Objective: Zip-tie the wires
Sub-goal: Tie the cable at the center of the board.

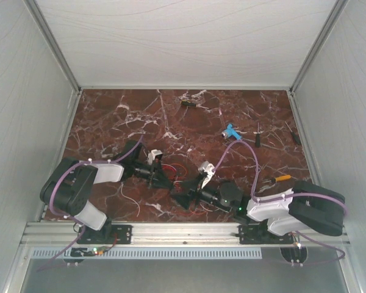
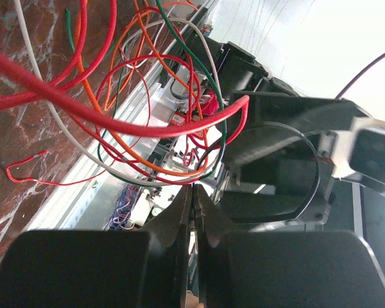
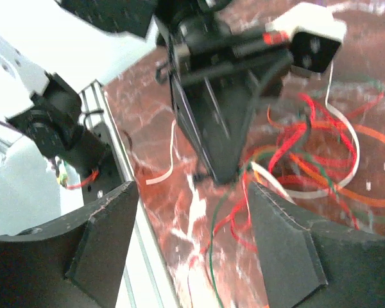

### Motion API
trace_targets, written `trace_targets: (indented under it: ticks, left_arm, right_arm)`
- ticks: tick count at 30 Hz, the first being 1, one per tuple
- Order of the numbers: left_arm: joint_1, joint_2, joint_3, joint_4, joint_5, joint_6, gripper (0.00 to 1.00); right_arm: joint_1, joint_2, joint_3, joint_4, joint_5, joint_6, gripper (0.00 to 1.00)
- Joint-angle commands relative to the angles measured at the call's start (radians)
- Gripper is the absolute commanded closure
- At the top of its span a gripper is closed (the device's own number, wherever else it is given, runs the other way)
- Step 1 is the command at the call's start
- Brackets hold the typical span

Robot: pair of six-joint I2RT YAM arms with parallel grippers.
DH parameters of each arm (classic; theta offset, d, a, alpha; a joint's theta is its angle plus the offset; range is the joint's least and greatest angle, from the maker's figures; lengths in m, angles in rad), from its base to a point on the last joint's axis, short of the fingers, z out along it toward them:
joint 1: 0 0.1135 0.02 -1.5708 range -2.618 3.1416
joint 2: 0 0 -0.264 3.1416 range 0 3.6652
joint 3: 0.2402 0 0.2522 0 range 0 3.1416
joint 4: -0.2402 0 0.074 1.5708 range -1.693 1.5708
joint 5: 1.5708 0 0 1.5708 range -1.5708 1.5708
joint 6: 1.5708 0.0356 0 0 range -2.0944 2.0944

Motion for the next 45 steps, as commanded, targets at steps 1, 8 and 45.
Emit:
trace_targets:
  ticks: [1,8,45]
  left_arm:
    - [-0.004,-0.013,0.011,0.042,0.005,-0.034,1.0]
    - [-0.004,-0.024,-0.032,0.18,-0.009,-0.147,1.0]
    - [-0.066,-0.215,-0.03,0.081,-0.531,-0.303,1.0]
  right_arm:
    - [0.026,0.002,-0.102,0.104,0.043,0.082,0.36]
    - [0.066,0.172,-0.059,0.246,0.023,0.074,0.42]
    - [0.098,0.03,0.502,-1.066,0.614,0.508,0.71]
